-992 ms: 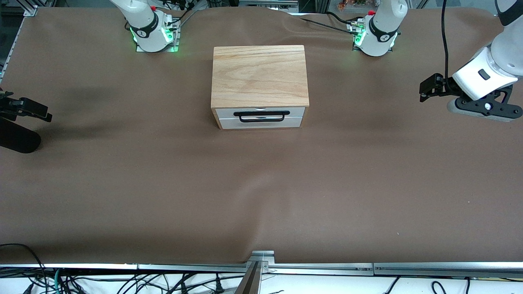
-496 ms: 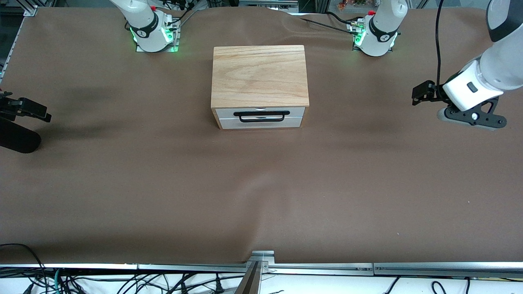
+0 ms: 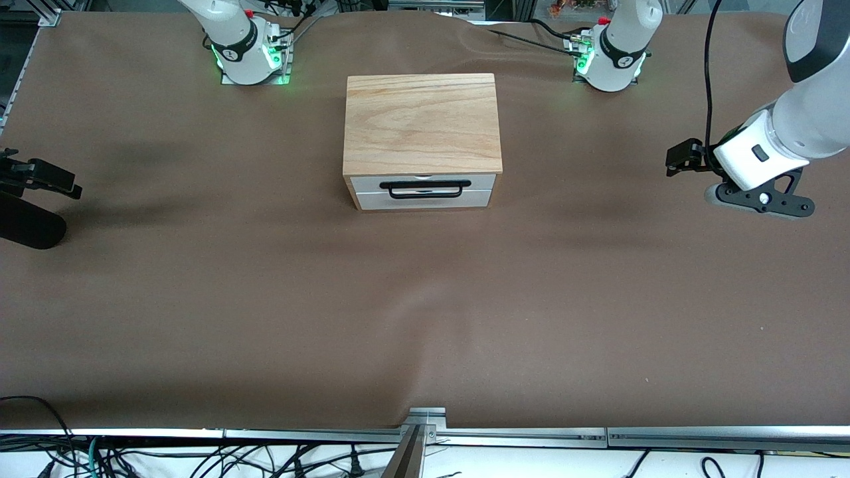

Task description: Pull top drawer with both arms simultaneously

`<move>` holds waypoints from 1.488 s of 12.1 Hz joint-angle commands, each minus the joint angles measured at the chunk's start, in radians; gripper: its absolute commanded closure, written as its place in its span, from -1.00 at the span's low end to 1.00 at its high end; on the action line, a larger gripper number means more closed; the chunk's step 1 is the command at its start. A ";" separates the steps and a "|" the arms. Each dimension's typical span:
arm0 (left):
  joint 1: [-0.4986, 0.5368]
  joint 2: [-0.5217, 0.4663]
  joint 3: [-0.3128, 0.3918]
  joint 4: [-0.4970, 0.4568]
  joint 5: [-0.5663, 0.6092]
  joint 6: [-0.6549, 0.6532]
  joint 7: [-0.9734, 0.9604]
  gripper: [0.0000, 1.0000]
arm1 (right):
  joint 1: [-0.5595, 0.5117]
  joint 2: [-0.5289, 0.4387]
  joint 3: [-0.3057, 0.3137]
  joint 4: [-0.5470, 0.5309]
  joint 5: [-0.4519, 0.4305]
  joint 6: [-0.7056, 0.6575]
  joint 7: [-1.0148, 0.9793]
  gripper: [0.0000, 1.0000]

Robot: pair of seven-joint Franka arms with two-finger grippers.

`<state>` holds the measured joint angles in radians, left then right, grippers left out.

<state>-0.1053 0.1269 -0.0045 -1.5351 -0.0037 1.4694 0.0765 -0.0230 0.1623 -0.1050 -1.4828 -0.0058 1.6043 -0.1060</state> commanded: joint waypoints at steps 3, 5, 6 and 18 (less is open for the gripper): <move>0.027 0.008 0.006 0.030 -0.018 -0.017 0.026 -1.00 | -0.012 0.006 0.013 0.021 -0.010 -0.003 -0.012 -1.00; 0.052 0.016 0.005 0.059 -0.027 -0.015 0.028 -1.00 | -0.011 0.006 0.013 0.021 -0.010 -0.003 -0.011 -1.00; 0.058 0.017 0.005 0.070 -0.027 -0.015 0.028 -1.00 | -0.011 0.006 0.013 0.021 -0.008 -0.003 -0.011 -1.00; 0.136 -0.018 0.003 0.075 -0.075 -0.017 0.071 -1.00 | -0.015 0.005 0.011 0.019 -0.008 -0.006 -0.001 -1.00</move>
<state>0.0069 0.1198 0.0032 -1.4730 -0.0728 1.4702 0.1237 -0.0246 0.1626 -0.1047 -1.4813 -0.0058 1.6043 -0.1060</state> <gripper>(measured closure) 0.000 0.000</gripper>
